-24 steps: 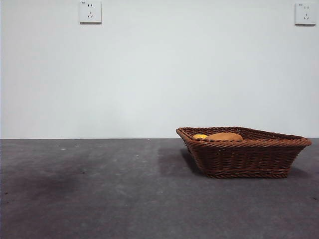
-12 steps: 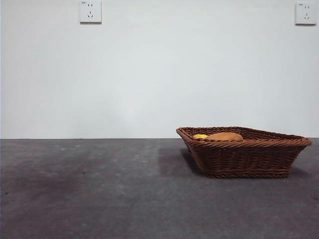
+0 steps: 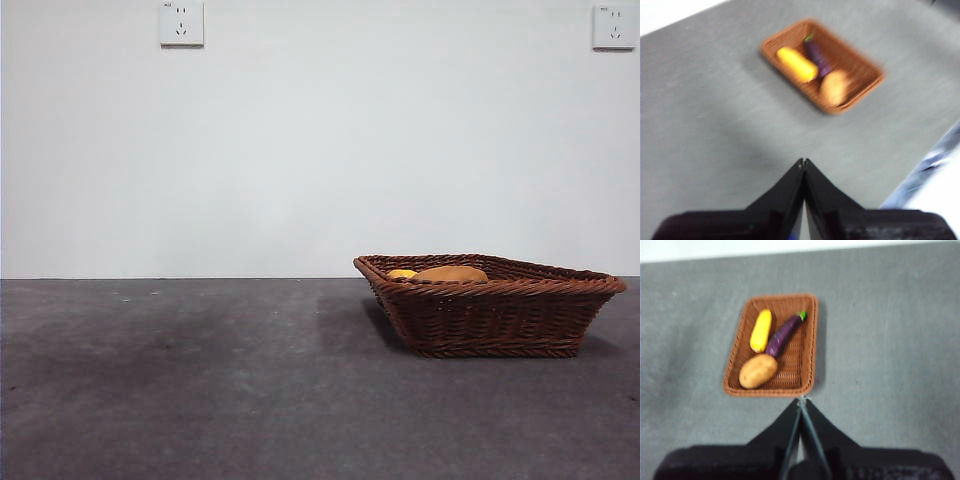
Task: Help me put the vegetables on the table into the basket
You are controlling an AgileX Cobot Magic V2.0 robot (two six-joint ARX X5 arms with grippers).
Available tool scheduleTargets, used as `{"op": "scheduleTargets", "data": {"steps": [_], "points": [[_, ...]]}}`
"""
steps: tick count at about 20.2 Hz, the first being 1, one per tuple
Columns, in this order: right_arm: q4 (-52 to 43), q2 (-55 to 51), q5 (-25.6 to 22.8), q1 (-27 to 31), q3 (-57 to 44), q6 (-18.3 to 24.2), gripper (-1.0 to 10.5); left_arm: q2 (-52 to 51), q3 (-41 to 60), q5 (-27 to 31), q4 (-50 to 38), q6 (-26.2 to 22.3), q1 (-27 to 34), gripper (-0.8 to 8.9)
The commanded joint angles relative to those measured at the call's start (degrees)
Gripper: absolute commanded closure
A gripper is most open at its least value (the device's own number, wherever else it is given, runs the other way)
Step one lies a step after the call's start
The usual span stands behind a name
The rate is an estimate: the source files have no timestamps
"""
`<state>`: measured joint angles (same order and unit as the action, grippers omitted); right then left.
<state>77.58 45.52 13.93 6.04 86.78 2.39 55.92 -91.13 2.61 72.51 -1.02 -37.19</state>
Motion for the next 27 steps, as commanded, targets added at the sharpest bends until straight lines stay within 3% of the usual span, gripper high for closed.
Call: {"op": "scheduleTargets", "data": {"steps": [1, 4, 7, 9, 12, 14, 18, 23, 27], "points": [[1.2, 3.0, 0.0, 0.0, -0.2, 0.2, 9.5, -2.2, 1.1, 0.7, -0.4, -8.3, 5.2, 8.17], [1.2, 7.8, 0.0, 0.0, -0.2, 0.2, 9.5, -7.8, 10.2, -7.8, -8.0, -12.7, 14.5, 8.17], [1.1, 13.5, 0.0, 0.0, -0.2, 0.2, 9.5, -17.1, 27.8, -10.5, -22.5, -15.6, 22.8, 8.17], [0.3, 17.5, 0.0, 0.0, -0.2, 0.3, 9.5, -24.2, 42.2, -10.5, -36.6, -14.8, 26.9, 8.17], [-3.1, 23.4, 0.0, 0.0, -0.2, 0.3, 9.5, -33.7, 62.9, -10.5, -57.6, -9.7, 30.5, 8.17], [-6.8, 27.0, 0.0, 0.0, -0.2, 0.3, 9.5, -38.7, 72.8, -10.5, -66.0, -7.3, 32.1, 8.17], [-17.4, 32.6, 0.0, 0.0, -0.2, 0.3, 9.5, -44.7, 81.7, -9.2, -68.9, -6.1, 32.9, 8.17], [-32.3, 36.9, 0.0, 0.0, -0.2, 0.2, 9.5, -46.8, 87.2, -7.1, -69.5, -4.7, 32.9, 8.17], [-39.0, 37.5, -0.1, 0.0, -0.2, 0.3, 9.5, -47.0, 90.3, -7.1, -73.0, -2.5, 32.9, 8.17]]}}
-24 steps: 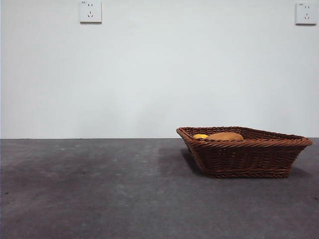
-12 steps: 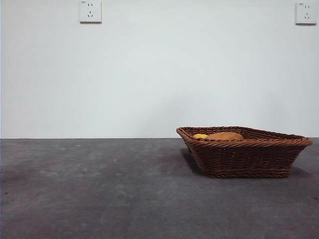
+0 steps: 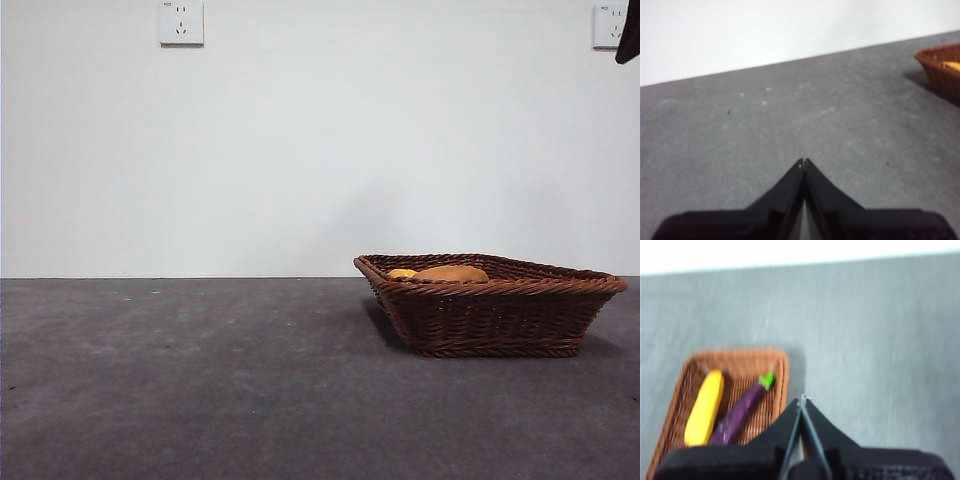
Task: Help me put the vegetables on the table into the basket
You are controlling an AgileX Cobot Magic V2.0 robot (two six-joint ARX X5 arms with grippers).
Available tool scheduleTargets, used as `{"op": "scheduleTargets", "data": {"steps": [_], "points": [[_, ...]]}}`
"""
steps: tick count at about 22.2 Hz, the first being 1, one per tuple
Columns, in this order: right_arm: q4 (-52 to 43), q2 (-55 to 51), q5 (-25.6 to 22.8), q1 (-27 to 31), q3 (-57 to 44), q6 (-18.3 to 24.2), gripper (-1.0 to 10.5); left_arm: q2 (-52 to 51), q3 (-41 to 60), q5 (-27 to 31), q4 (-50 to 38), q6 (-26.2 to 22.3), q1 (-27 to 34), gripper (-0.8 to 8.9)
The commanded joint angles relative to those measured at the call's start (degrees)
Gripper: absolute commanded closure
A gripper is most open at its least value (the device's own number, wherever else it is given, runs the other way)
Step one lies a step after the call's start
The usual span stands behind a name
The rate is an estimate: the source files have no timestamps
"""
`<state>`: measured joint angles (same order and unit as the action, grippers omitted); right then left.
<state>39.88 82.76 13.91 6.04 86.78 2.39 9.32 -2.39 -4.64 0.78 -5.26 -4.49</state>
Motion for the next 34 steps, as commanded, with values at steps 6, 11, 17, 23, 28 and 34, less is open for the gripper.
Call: {"op": "scheduleTargets", "data": {"steps": [6, 11, 17, 23, 28, 34], "points": [[-2.5, 0.3, 0.0, 0.0, -0.2, 0.3, 9.5, -4.2, 1.9, 0.2, 8.4, 3.9, 3.2, 8.17], [-2.5, 0.3, -0.9, 0.0, -0.2, 0.3, 9.5, -7.8, 1.9, 4.7, 9.2, 6.2, 4.1, 8.17], [-2.5, 0.3, -0.9, 0.0, -0.2, 0.3, 9.5, -9.1, 1.9, 4.3, 8.7, 6.3, 4.2, 8.17], [-2.5, 0.3, -0.9, 0.0, -0.2, 0.3, 9.5, -8.6, 1.9, 4.2, 8.7, 6.3, 4.2, 8.17], [-2.5, 0.3, -0.9, 0.0, -0.2, 0.3, 9.5, -8.4, 1.9, 4.2, 8.7, 6.3, 4.2, 8.17], [-1.7, -3.4, -4.5, -0.1, -0.3, 0.3, 9.5, -8.2, 1.9, 4.2, 8.7, 6.3, 4.2, 8.17]]}}
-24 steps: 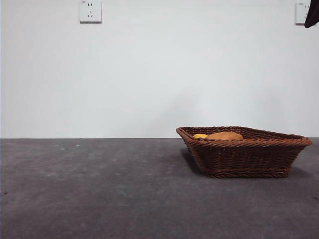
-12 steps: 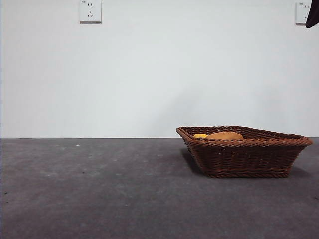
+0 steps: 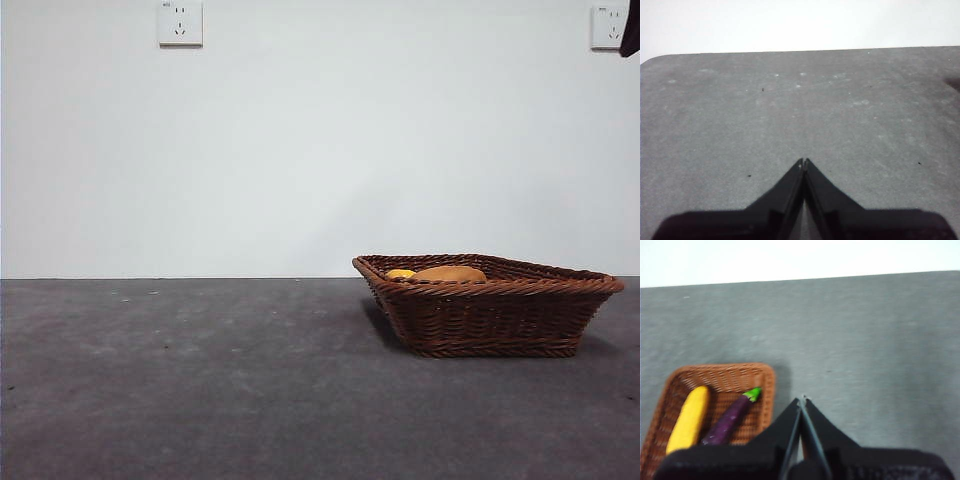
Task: Help me put the vegetables on the table into the basket
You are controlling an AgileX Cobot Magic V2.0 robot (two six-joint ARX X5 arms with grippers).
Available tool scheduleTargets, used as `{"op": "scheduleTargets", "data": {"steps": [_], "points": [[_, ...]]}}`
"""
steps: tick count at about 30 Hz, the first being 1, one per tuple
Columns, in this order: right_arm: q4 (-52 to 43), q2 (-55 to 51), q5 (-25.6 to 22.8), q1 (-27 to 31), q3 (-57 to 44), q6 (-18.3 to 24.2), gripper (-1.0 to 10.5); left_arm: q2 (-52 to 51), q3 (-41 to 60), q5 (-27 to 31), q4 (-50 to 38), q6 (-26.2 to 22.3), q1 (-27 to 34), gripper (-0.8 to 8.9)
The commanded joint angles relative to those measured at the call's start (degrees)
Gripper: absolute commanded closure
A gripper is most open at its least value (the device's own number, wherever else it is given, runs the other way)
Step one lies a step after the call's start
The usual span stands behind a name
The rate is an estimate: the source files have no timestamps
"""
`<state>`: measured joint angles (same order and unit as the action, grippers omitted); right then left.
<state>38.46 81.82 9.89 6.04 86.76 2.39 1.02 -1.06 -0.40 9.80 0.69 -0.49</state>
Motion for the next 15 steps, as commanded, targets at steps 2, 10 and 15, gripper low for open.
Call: {"op": "scheduleTargets", "data": {"steps": [2, 10, 15], "points": [[-0.3, -6.7, -0.5, -0.1, -0.4, 0.3, 9.5, 0.2, 0.6, 0.0, -0.3, 0.3, 0.2, 8.17], [-12.9, -30.4, -0.5, -0.1, -12.4, 0.2, 9.5, 0.2, 0.6, 0.0, -0.3, 0.3, 0.2, 8.17], [-29.2, -44.4, -0.5, -0.1, -31.2, 0.3, 9.5, 0.2, 0.6, 0.0, -0.3, 0.3, 0.2, 8.17]]}}
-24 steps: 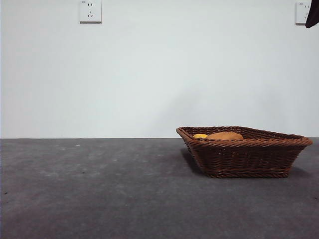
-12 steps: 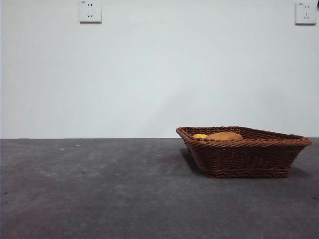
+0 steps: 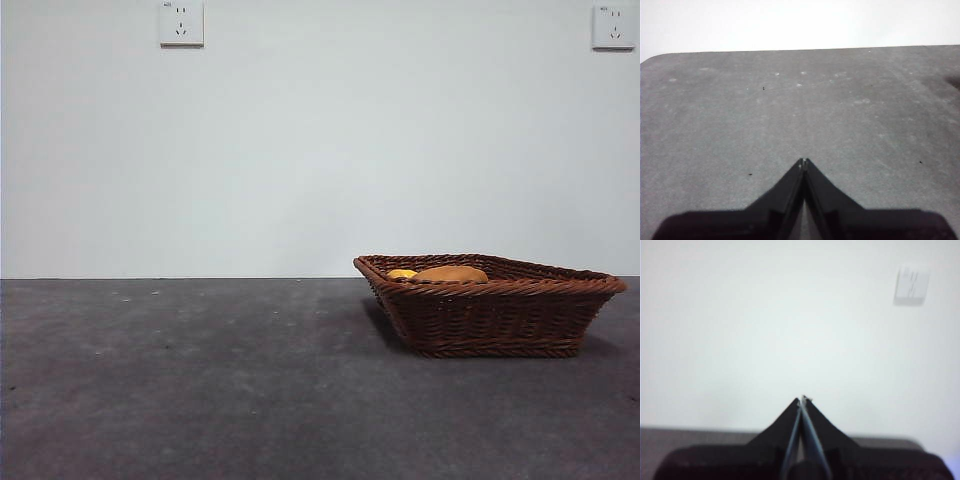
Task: Help me put the vegetables on the table into the basket
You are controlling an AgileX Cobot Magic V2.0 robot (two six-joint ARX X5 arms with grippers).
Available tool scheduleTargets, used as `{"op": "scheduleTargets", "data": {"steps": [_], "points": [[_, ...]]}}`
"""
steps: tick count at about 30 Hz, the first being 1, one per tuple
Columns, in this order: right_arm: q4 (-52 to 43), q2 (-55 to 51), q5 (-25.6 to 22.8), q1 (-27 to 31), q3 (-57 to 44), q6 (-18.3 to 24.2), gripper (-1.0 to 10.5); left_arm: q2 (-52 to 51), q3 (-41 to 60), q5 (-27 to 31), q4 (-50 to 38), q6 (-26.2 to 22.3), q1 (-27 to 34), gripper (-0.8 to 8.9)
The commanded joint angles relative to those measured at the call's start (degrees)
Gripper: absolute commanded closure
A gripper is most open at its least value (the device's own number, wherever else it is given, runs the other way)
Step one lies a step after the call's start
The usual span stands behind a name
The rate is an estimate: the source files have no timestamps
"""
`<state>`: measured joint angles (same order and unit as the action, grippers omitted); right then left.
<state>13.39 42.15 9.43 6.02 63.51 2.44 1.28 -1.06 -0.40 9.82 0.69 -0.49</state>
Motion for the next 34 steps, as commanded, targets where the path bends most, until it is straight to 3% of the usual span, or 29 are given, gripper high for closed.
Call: {"op": "scheduleTargets", "data": {"steps": [1, 9, 14, 18, 34], "points": [[-4.8, -7.1, 0.0, 0.0, -10.9, 0.2, 9.5, 0.0, 0.6, 0.0, -0.3, 0.3, 0.2, 8.17], [-3.6, -26.1, 0.0, 0.0, -33.2, 0.6, 9.5, 0.0, 0.6, 0.0, -0.3, 0.3, 0.2, 8.17], [-3.5, -31.3, 0.5, -0.2, -43.8, 0.6, 9.5, 0.0, 0.6, 0.0, -0.3, 0.3, 0.2, 8.17], [-4.4, -33.2, -2.5, -0.4, -50.7, 2.8, 9.5, 0.0, 0.6, 0.0, -0.3, 0.3, 0.2, 8.17], [-4.3, -39.2, -2.6, -0.4, -58.6, 2.7, 9.5, 0.0, 0.6, 0.0, -0.3, 0.3, 0.2, 8.17]]}}
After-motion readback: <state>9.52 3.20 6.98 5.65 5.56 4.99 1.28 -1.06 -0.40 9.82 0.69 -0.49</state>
